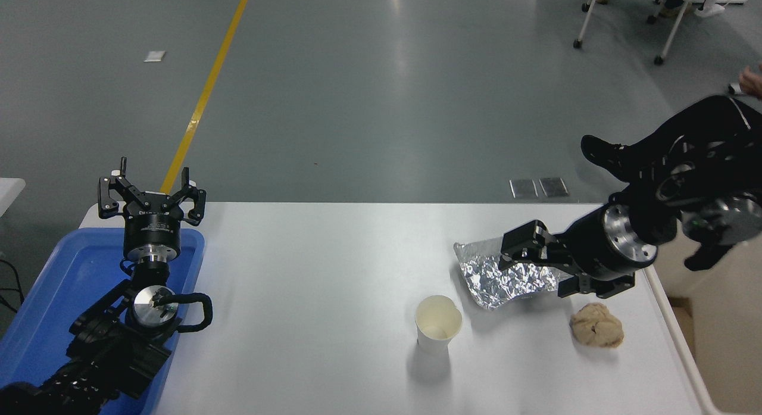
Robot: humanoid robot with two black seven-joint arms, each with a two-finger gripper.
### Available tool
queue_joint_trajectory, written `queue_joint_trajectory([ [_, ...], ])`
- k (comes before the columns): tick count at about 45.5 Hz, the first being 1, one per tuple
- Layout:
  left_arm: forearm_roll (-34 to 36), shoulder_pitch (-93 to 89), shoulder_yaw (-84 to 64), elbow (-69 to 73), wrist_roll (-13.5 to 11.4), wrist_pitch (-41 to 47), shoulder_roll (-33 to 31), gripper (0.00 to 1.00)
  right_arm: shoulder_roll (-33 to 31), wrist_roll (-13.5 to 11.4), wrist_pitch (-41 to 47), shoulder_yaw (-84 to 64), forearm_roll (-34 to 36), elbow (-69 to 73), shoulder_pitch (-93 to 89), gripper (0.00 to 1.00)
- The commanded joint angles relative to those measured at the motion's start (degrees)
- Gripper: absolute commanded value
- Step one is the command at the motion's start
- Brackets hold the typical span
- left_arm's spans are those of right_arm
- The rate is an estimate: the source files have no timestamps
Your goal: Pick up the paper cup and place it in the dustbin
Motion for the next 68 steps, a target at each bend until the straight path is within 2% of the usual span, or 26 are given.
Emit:
queue_joint_trajectory([
  [1,0.01,-0.05,0.0,0.0,0.0,0.0,-0.01,0.99,2.61,0.01,-8.98,7.43,0.9,-2.51,-14.07,1.0],
  [19,0.01,-0.05,0.0,0.0,0.0,0.0,-0.01,0.99,4.81,0.01,-20.06,13.41,0.9,-7.25,-25.94,1.0],
  [49,0.01,-0.05,0.0,0.0,0.0,0.0,-0.01,0.99,9.56,-0.34,-27.09,16.93,0.99,-14.37,-34.46,1.0],
  [54,-0.08,-0.05,0.0,0.0,0.0,0.0,-0.01,0.99,10.52,-0.34,-28.5,16.84,0.99,-16.57,-36.66,0.96],
  [56,0.01,-0.05,0.0,0.0,0.0,0.0,-0.01,0.99,11.05,-0.34,-28.76,16.84,0.99,-17.18,-37.37,0.89],
  [59,0.01,-0.05,0.0,0.0,0.0,0.0,-0.01,0.99,12.02,-0.34,-28.76,16.84,0.99,-17.8,-37.81,0.68],
  [65,0.01,-0.05,0.0,0.0,0.0,0.0,0.08,0.99,12.37,-0.52,-28.76,16.84,0.99,-18.07,-37.63,0.03],
  [68,0.01,-0.05,0.0,0.0,0.0,0.0,-0.01,0.99,12.2,-0.61,-28.76,16.84,1.08,-18.07,-37.28,0.0],
])
